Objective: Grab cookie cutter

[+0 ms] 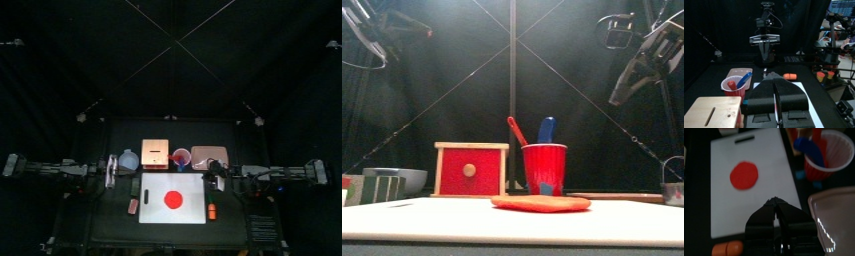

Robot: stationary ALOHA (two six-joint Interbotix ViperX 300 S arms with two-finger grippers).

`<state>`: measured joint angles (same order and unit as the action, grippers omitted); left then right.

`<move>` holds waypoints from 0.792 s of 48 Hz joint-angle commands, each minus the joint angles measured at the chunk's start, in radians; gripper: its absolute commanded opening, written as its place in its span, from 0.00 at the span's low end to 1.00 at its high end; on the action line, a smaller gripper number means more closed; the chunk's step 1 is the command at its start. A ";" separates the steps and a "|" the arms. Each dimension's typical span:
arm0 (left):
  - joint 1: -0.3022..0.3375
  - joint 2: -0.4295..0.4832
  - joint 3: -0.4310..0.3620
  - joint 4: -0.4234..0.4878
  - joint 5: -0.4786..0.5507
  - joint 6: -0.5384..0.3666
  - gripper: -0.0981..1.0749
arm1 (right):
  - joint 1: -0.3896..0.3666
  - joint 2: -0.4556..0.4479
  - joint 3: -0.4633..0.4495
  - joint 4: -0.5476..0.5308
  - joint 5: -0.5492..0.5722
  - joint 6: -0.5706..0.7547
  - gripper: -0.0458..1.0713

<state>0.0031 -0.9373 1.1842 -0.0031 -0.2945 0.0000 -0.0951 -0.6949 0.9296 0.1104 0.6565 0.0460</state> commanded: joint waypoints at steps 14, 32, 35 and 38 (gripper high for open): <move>-0.006 0.003 -0.017 -0.014 -0.041 -0.003 0.15 | 0.009 0.003 -0.008 -0.077 0.225 0.020 0.58; -0.003 0.005 -0.003 -0.051 -0.043 0.000 0.15 | 0.064 0.066 0.080 -0.155 0.101 0.167 0.85; 0.000 0.003 -0.002 -0.051 -0.044 0.000 0.15 | 0.069 0.078 0.087 -0.161 0.094 0.175 0.85; 0.003 0.005 0.002 -0.052 -0.044 -0.002 0.15 | 0.075 0.092 0.095 -0.160 0.086 0.176 0.85</move>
<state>0.0000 -0.9388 1.1965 -0.0522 -0.3283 0.0000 -0.0276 -0.6105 1.0278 -0.0476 0.7578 0.2209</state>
